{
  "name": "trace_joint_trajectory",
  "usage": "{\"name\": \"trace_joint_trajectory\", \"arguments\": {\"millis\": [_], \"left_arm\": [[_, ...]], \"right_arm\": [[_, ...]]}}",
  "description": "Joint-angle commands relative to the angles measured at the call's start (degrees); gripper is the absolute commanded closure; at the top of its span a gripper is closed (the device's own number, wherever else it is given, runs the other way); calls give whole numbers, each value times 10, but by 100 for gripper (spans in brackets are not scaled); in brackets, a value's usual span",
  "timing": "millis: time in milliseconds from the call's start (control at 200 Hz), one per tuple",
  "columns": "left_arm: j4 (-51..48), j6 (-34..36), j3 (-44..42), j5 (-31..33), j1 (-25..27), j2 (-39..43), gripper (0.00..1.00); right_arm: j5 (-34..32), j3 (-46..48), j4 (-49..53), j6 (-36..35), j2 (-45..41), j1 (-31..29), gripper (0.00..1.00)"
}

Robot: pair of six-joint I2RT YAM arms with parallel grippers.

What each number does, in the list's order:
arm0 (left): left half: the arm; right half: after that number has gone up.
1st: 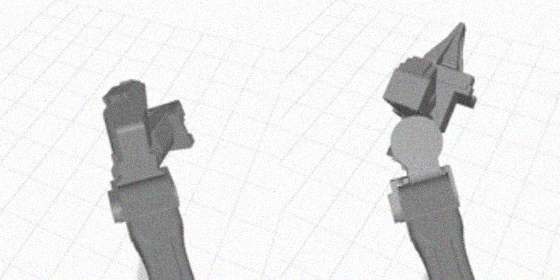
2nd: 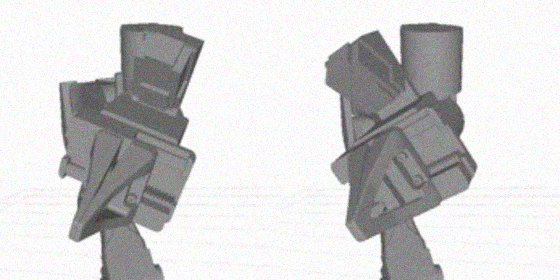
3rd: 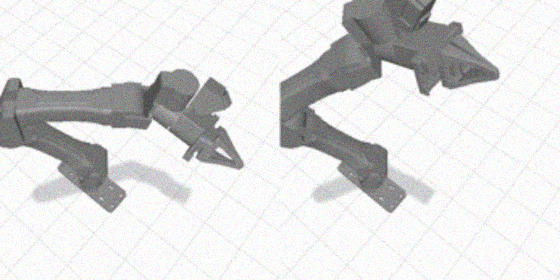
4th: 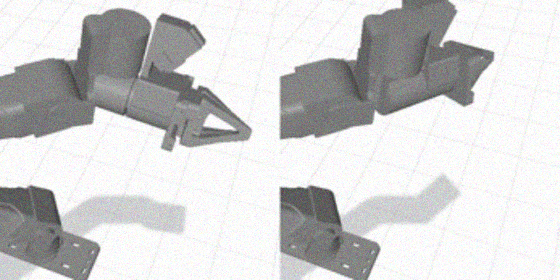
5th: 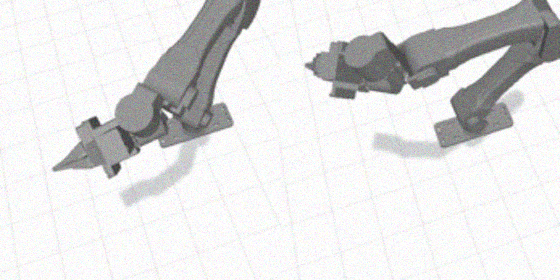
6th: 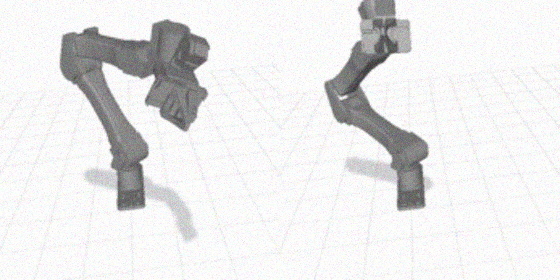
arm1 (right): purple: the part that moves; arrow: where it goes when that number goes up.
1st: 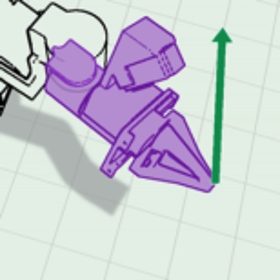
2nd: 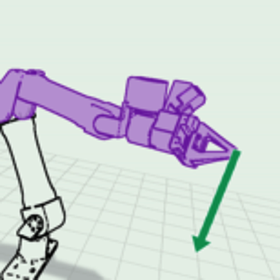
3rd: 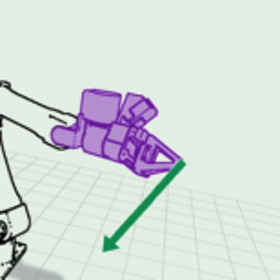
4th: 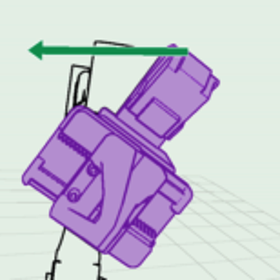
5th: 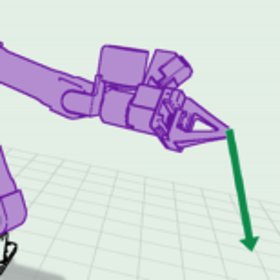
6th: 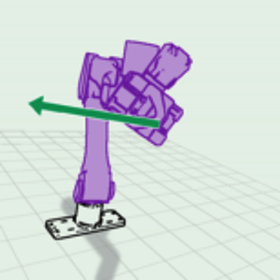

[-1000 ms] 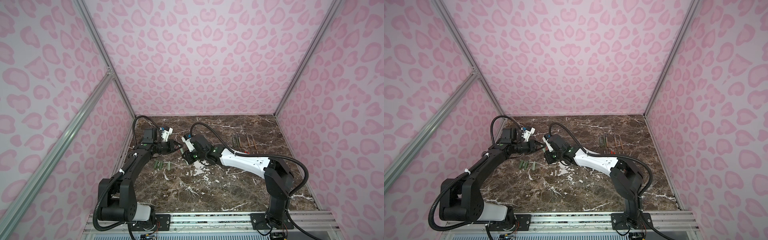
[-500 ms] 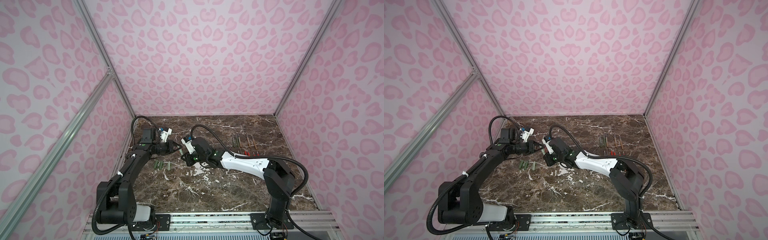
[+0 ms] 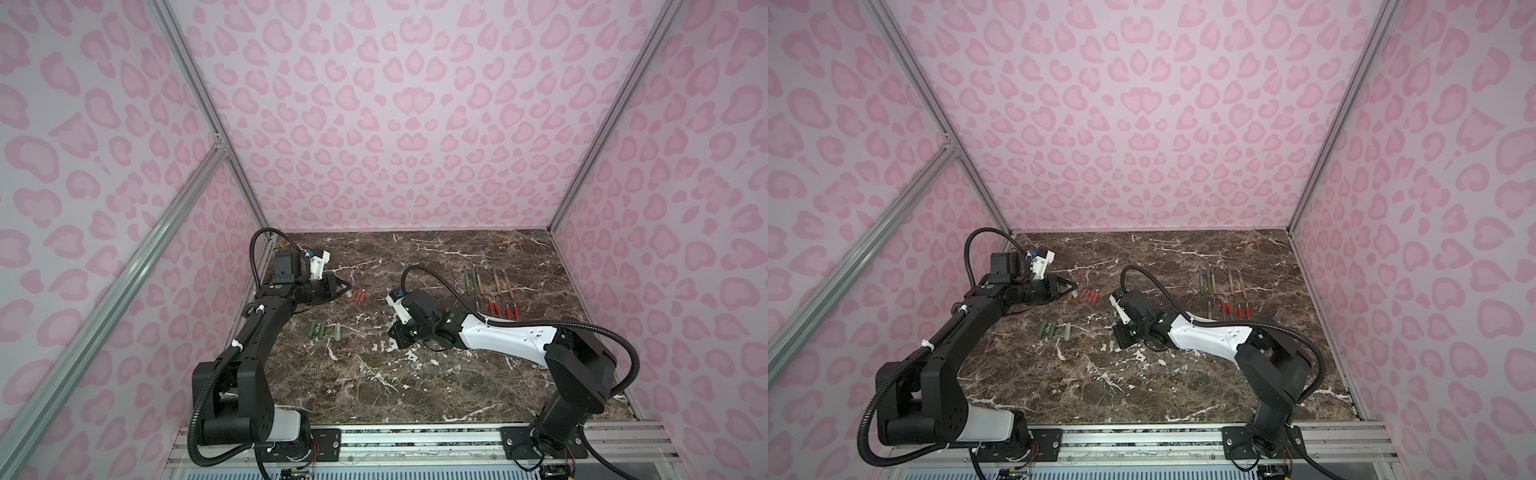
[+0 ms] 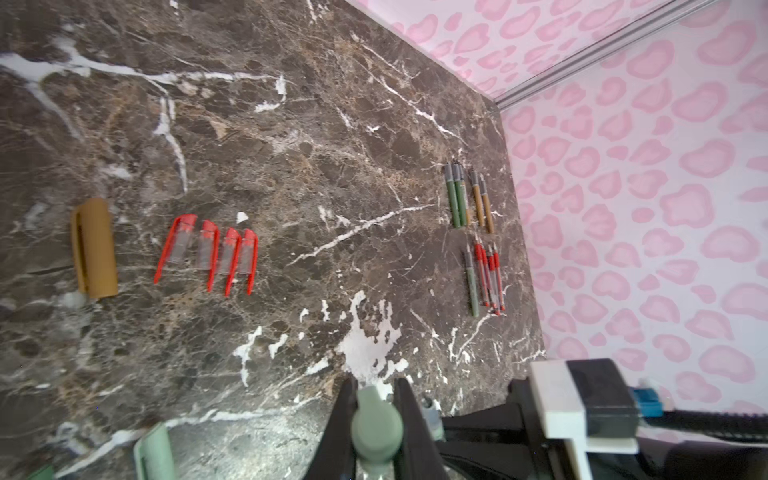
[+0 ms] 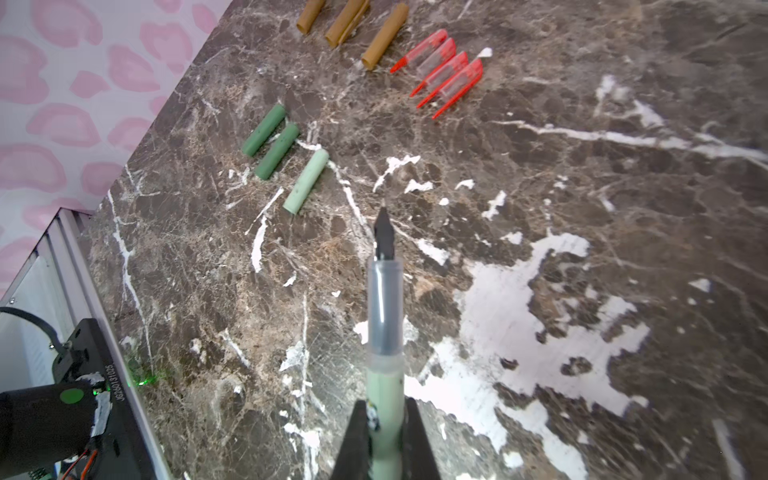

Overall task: Open the pen caps
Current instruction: 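Set the cap down while the right arm lays the pen by the other pen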

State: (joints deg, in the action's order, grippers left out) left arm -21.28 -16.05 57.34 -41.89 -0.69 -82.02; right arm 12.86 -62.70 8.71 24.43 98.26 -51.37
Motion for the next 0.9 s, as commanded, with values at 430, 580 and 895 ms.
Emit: {"name": "trace_joint_trajectory", "arguments": {"millis": [430,580,895], "left_arm": [[-91,124,-72,189,87,-56,97],[-89,107,-57,234,94,-92,97],[-85,91,-42,251,110,-132,92]], "right_arm": [[-118,20,136,51,-41,139,100],[-127,21,162,44,-34,171,100],[-125,28,172,25,-24,221,100]]}}
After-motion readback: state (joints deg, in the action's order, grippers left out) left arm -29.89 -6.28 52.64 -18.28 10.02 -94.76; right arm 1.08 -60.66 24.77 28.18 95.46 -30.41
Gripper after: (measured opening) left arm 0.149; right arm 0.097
